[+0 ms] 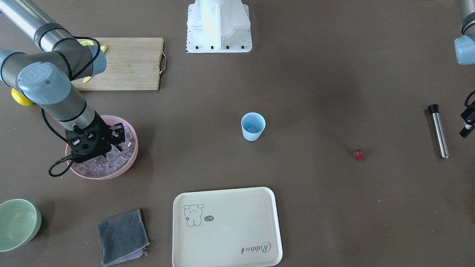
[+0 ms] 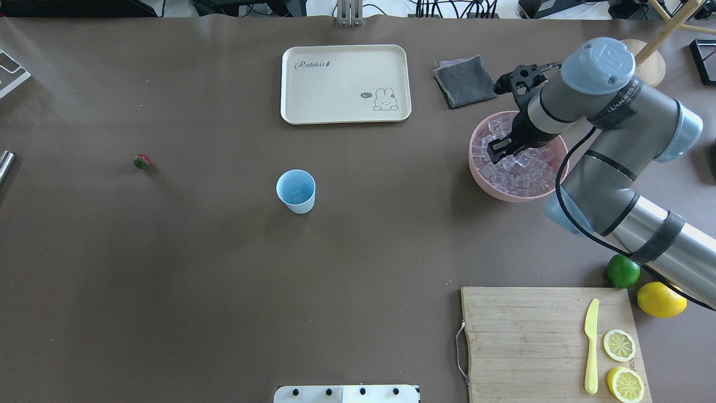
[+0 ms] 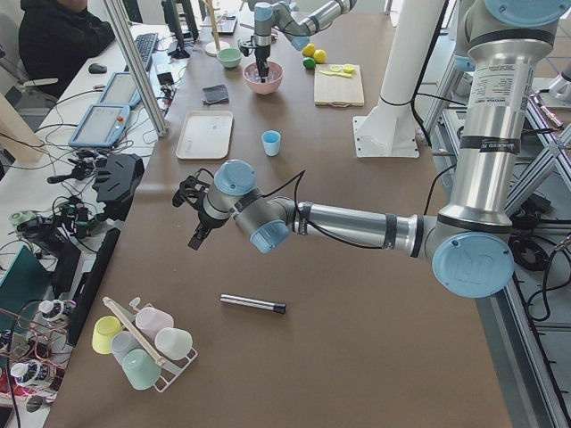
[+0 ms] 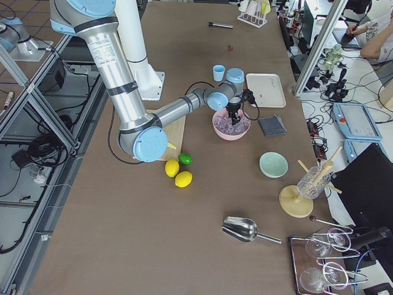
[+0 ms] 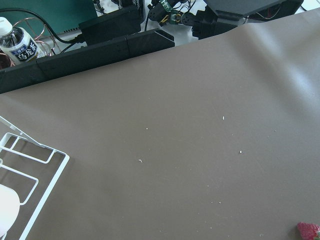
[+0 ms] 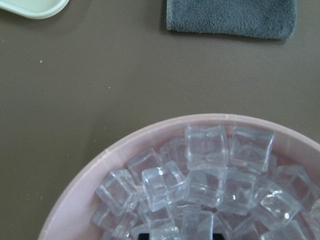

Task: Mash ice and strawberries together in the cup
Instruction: 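Close the right gripper on another ice cube and lift it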

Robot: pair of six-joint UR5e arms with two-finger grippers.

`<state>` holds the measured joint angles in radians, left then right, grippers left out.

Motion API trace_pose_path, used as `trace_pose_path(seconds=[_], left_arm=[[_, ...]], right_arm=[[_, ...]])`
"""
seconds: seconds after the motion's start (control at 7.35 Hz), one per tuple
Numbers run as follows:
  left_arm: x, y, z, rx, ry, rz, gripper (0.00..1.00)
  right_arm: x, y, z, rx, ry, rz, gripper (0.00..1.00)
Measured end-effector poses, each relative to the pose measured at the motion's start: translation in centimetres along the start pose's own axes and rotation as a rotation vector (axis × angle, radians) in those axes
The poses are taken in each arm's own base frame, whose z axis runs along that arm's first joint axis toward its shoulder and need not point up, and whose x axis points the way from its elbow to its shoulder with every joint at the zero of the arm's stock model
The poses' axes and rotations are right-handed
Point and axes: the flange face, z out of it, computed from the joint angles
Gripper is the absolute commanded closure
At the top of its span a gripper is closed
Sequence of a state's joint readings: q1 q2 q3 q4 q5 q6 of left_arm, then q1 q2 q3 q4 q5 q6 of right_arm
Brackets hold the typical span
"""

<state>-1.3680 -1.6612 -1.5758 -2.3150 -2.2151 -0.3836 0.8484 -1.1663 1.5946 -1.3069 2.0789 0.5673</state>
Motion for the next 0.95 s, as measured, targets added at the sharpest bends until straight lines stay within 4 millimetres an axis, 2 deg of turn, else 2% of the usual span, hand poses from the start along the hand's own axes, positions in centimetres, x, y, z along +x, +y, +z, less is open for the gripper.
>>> trace_pose_path(seconds=[0.41,0.68,0.82,0.95], left_arm=[[0.0,0.0,0.1,-0.002,0.0,0.0,0.03],[-0.1,0.0,0.2,-0.003,0.0,-0.001,0.02],[0.0,-0.1,0.2,-0.002,0.0,0.0,0.02],[0.0,0.0,0.2,-0.002,0.001,0.0,0.02]], right_arm=[[0.4,-0.2,-0.5,0.004,-0.002,0.007,0.92],[0.7,-1.0,-3.6,0.014,-0.032,0.028,1.0],[-0.3,-1.5,-5.8,0.009,-0.039,0.045,1.0],[-2.5,-2.6,-8.0,0.002,-0.041,0.079,1.0]])
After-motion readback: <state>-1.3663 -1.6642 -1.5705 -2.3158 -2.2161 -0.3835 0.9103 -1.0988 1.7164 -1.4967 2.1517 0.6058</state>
